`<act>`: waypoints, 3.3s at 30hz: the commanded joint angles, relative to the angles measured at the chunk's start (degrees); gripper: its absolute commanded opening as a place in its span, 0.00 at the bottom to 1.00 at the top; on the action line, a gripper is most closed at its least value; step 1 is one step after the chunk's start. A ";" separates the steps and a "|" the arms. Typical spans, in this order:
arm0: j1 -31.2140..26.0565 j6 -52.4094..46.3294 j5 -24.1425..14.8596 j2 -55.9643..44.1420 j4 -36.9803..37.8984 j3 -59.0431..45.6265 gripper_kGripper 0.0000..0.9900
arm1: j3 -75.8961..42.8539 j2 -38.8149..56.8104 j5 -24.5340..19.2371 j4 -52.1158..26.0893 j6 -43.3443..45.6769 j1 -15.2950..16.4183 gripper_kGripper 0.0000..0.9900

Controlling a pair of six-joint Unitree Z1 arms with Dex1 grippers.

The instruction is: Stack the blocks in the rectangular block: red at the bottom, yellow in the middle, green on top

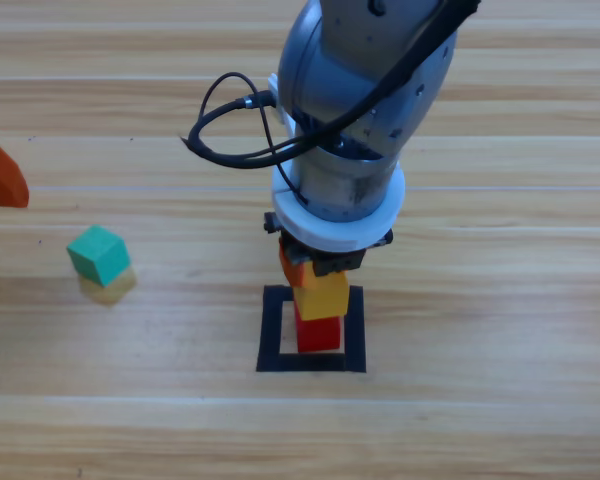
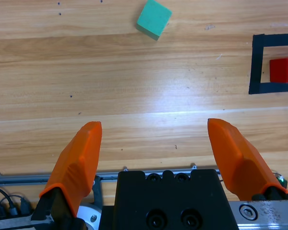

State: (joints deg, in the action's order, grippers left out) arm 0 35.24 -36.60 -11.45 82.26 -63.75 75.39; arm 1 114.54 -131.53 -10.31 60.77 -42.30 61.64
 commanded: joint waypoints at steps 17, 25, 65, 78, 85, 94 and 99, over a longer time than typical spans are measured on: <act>-2.11 0.48 0.82 -0.43 4.25 -4.81 0.94 | 2.09 -6.11 -2.09 1.81 -0.77 1.73 0.00; -2.37 0.74 1.17 -0.26 5.48 -5.78 0.94 | 2.27 -5.93 -2.88 2.07 -0.86 1.82 0.00; -6.50 3.99 4.42 -0.34 10.76 -11.49 0.94 | 4.03 -6.81 -4.81 3.30 -1.38 3.31 0.00; -6.85 4.08 4.86 -0.34 11.63 -12.28 0.94 | 4.03 -7.07 -4.81 3.39 -1.30 3.31 0.00; -7.12 4.26 5.21 -0.26 12.60 -13.07 0.94 | 4.11 -7.07 -4.81 3.39 -1.30 3.31 0.00; -7.38 4.43 5.39 -0.26 13.13 -13.43 0.94 | 4.47 -7.34 -4.81 3.39 -1.30 3.31 0.00; -7.56 4.79 5.47 -0.17 13.30 -13.69 0.94 | 4.55 -7.34 -4.81 3.39 -1.30 3.31 0.00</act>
State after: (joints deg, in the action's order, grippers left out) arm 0 29.13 -32.59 -6.62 82.24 -51.11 63.34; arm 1 118.41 -135.22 -14.46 63.41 -43.64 63.24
